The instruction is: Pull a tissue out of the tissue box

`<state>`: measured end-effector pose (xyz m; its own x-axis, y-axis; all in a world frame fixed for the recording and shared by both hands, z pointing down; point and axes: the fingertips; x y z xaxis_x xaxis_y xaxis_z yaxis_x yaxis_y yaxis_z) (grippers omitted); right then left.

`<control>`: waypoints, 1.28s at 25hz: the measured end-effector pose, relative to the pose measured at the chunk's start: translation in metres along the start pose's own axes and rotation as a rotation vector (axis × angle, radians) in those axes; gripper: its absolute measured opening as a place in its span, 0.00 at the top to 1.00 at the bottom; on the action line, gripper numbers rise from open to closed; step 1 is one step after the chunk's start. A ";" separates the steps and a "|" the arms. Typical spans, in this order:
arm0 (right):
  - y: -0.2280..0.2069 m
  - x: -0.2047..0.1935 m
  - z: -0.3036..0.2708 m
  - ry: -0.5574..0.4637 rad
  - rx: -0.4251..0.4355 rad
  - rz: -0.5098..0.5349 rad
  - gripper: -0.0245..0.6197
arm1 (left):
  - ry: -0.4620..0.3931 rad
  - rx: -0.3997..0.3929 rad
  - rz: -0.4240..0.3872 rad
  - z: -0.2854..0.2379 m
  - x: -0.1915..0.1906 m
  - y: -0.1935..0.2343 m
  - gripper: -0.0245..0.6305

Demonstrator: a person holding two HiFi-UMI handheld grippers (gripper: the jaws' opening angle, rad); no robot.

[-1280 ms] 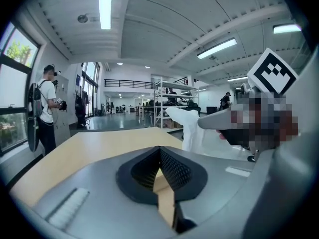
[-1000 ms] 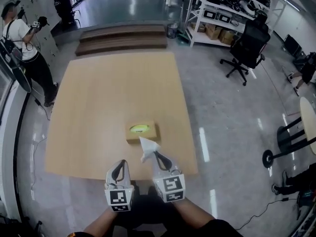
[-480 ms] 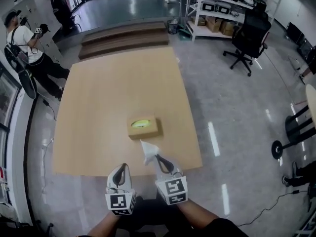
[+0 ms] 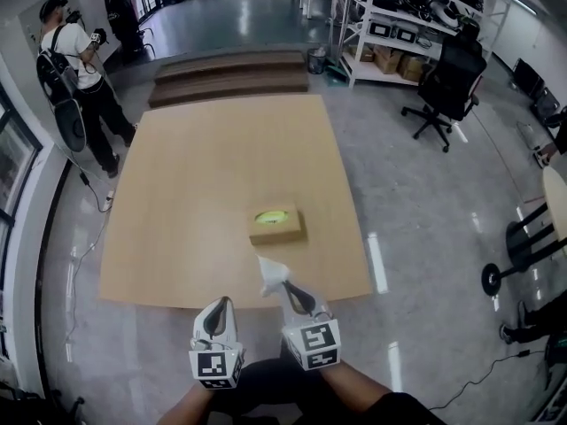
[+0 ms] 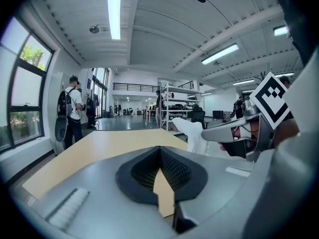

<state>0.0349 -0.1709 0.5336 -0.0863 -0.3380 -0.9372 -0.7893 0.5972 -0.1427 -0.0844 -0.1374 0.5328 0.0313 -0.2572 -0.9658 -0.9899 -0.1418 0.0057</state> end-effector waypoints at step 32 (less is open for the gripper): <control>0.161 -0.028 0.078 0.077 -0.105 0.097 0.97 | -0.075 -0.121 0.107 0.148 -0.048 0.045 0.94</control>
<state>-0.0427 -0.0087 0.5120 -0.2085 -0.3394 -0.9172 -0.8339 0.5517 -0.0146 -0.1507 0.0103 0.5413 -0.0881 -0.2053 -0.9747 -0.9630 -0.2327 0.1360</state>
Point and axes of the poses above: the fingertips, and each gripper's own axes: z backward along the fingers, y to its left, x out of its top, and after that the axes turned 7 degrees about x, right-handed
